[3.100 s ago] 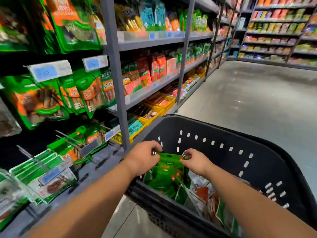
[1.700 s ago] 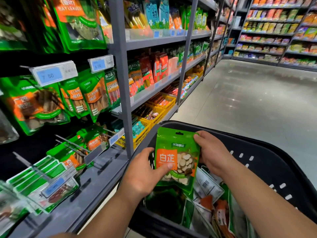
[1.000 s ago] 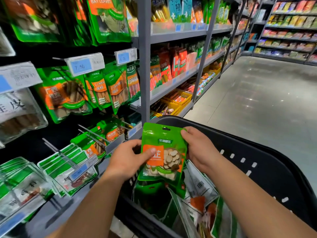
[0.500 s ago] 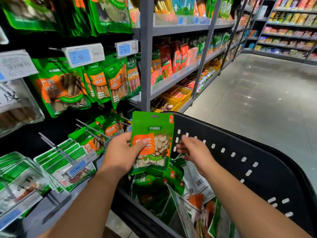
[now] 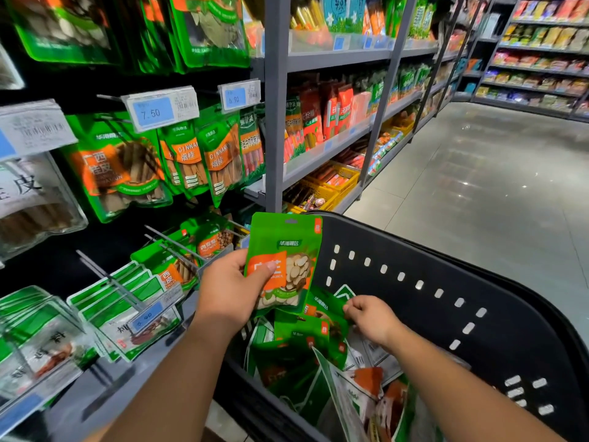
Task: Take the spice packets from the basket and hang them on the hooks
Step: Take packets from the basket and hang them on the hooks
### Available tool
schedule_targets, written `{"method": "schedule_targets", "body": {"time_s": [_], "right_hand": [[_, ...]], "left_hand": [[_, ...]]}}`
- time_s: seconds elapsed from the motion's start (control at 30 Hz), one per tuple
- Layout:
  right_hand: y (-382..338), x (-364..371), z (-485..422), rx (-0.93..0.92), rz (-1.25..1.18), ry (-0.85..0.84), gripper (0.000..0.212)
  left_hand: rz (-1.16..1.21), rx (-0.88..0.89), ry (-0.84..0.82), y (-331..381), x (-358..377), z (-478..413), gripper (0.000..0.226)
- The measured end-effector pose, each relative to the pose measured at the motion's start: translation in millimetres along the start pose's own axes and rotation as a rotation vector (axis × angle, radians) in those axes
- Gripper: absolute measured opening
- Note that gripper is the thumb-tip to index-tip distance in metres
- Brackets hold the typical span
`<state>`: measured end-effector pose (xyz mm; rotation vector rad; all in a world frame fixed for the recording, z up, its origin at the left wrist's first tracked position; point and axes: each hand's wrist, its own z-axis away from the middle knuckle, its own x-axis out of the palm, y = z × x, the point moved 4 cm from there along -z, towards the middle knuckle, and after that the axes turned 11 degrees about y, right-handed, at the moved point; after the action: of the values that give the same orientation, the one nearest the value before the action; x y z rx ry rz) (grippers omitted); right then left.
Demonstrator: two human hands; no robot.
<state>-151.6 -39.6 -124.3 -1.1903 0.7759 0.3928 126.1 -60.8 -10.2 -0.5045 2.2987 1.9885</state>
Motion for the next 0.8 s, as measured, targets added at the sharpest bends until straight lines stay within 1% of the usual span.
{"method": "schedule_targets", "body": {"time_s": [0.1, 0.2, 0.27, 0.37, 0.5, 0.63, 0.8], "right_hand": [[-6, -19, 2, 0.008, -0.088, 0.055, 0.028], [-13, -44, 7, 0.090, -0.312, 0.095, 0.026], [-19, -62, 10, 0.114, -0.407, 0.147, 0.026], [-31, -91, 18, 0.139, -0.490, 0.239, 0.027], [-42, -123, 26, 0.070, -0.520, 0.375, 0.027], [-56, -139, 37, -0.006, -0.632, 0.406, 0.030], [-72, -142, 44, -0.001, -0.848, 0.344, 0.030]], "left_hand": [[-0.010, -0.022, 0.006, -3, -1, -2, 0.010], [-0.032, -0.007, 0.024, -1, 0, -2, 0.007], [-0.023, -0.007, 0.034, 0, 0, -1, 0.006], [-0.001, -0.031, 0.053, -1, -2, -1, 0.006], [0.018, -0.021, 0.092, 3, -5, -1, 0.013], [0.037, -0.016, 0.116, 9, -7, 0, 0.019], [0.109, -0.033, 0.042, 12, -5, 5, 0.019]]}}
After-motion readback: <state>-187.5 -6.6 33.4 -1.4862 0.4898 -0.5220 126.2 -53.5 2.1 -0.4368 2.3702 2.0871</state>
